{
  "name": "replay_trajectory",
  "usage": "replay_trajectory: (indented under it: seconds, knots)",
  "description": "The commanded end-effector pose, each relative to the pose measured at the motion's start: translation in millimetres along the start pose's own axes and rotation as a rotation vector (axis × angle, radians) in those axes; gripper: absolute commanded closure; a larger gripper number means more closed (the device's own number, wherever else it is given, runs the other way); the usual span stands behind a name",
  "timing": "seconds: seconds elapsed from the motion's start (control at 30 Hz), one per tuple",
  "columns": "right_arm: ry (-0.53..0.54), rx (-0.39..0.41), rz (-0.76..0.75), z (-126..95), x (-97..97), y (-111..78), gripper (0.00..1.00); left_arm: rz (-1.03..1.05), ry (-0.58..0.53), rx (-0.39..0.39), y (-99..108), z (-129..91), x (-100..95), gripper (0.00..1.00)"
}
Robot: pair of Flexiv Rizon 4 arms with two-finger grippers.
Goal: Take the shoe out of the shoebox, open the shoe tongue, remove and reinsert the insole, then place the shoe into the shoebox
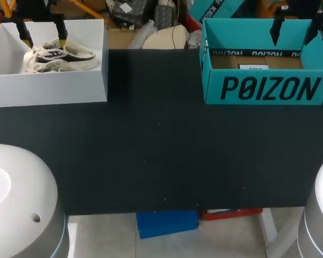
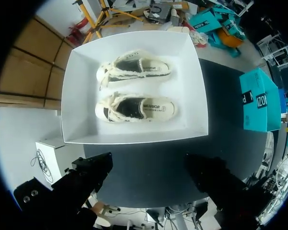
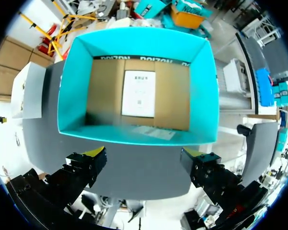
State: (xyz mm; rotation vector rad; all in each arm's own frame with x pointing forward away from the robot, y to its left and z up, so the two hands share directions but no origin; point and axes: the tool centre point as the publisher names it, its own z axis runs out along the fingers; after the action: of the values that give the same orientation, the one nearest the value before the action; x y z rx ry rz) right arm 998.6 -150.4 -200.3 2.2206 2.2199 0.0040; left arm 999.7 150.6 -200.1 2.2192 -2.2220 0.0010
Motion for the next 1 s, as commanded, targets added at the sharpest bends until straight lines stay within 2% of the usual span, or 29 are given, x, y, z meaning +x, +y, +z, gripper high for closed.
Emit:
replay_trajectory:
  seconds: [0.03, 0.1, 0.2, 0.3, 0.37, 0.43, 0.47, 0.53, 0.57, 0.73, 1.0]
  knots:
    - [0.000, 0.000, 0.000, 0, 0.0, 0.0, 0.00, 0.000, 0.000, 0.000, 0, 0, 0.0, 0.00]
    - [0.000, 0.000, 0.000, 0, 0.0, 0.0, 0.00, 0.054, -0.014, 0.024, 1, -1, 4.0, 0.00]
    - [0.000, 0.000, 0.000, 0, 0.0, 0.0, 0.00, 0.286, -0.003, 0.057, 0, -4, 13.9, 0.00]
    - [0.000, 0.000, 0.000, 0, 0.0, 0.0, 0.00, 0.616, -0.067, 0.141, 4, -8, 21.8, 0.00]
    - [0.000, 0.000, 0.000, 0, 0.0, 0.0, 0.00, 0.904, -0.097, 0.151, 8, -10, 23.4, 0.00]
    - [0.000, 0.000, 0.000, 0, 0.0, 0.0, 0.00, 1.184, -0.233, 0.207, 10, -8, 22.9, 0.00]
    - [0.000, 0.000, 0.000, 0, 0.0, 0.0, 0.00, 1.321, -0.268, 0.208, 10, -8, 21.2, 0.00]
    - [0.000, 0.000, 0.000, 0, 0.0, 0.0, 0.00, 1.391, -0.274, 0.196, 6, -9, 17.6, 0.00]
    - [0.000, 0.000, 0.000, 0, 0.0, 0.0, 0.00, 1.416, -0.297, 0.224, 1, -10, 18.3, 0.00]
    - [0.000, 0.000, 0.000, 0, 0.0, 0.0, 0.00, 1.574, -0.335, 0.249, 1, -10, 18.3, 0.00]
    - [0.000, 0.000, 0.000, 0, 0.0, 0.0, 0.00, 1.582, -0.336, 0.250, 1, -10, 18.3, 0.00]
